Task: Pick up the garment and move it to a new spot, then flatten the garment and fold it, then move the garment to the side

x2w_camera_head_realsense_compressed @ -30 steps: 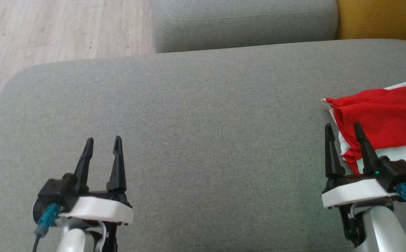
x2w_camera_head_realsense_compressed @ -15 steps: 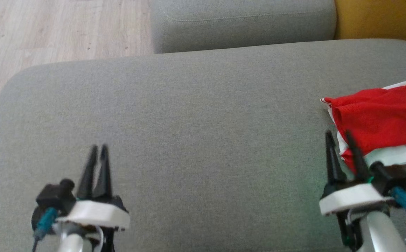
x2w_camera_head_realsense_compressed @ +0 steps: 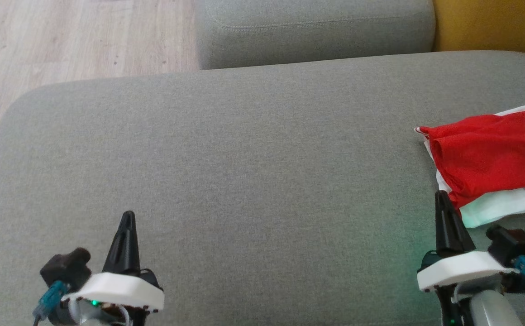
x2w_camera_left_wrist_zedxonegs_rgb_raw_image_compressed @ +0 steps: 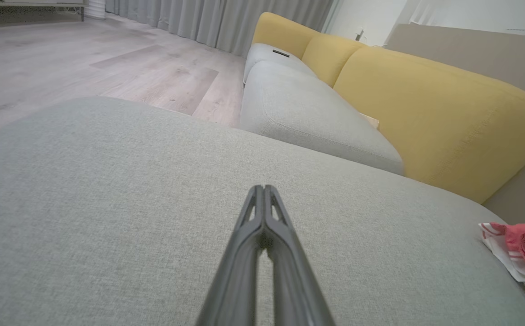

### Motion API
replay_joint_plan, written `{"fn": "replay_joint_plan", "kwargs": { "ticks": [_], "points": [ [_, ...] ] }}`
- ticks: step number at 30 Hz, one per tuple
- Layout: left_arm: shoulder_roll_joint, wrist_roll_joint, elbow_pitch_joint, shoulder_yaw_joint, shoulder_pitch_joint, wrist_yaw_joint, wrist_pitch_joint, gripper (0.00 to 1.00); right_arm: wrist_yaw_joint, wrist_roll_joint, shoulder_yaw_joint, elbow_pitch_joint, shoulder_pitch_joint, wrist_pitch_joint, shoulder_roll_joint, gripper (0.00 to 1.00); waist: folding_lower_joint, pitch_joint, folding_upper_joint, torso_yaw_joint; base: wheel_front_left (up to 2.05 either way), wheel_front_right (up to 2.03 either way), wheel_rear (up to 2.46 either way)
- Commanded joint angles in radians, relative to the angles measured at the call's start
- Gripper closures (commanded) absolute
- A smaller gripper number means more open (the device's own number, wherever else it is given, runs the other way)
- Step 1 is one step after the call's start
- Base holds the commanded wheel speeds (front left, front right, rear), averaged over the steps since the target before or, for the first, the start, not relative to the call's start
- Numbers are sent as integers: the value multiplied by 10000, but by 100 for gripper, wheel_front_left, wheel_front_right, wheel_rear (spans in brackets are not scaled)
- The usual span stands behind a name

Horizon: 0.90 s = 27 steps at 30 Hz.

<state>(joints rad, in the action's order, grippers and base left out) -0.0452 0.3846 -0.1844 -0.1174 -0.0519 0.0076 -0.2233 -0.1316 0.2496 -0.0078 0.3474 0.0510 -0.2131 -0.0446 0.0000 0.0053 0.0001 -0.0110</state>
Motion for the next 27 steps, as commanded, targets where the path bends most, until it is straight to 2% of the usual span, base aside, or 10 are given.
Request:
{"fn": "replay_joint_plan", "kwargs": {
  "ticks": [1, 27],
  "points": [
    [-41, 316, 284, 161, 533, -70, 65, 100, 1, 373, -64, -385, 443, 65, -18, 100, 0, 0, -1, 3, 0, 0, 0],
    [-86, 3060, 86, 589, 770, -367, 764, 100, 3, 3361, -284, -537, 465, 783, -27, 100, 0, -5, -1, 27, 0, 0, 0]
  ]
}}
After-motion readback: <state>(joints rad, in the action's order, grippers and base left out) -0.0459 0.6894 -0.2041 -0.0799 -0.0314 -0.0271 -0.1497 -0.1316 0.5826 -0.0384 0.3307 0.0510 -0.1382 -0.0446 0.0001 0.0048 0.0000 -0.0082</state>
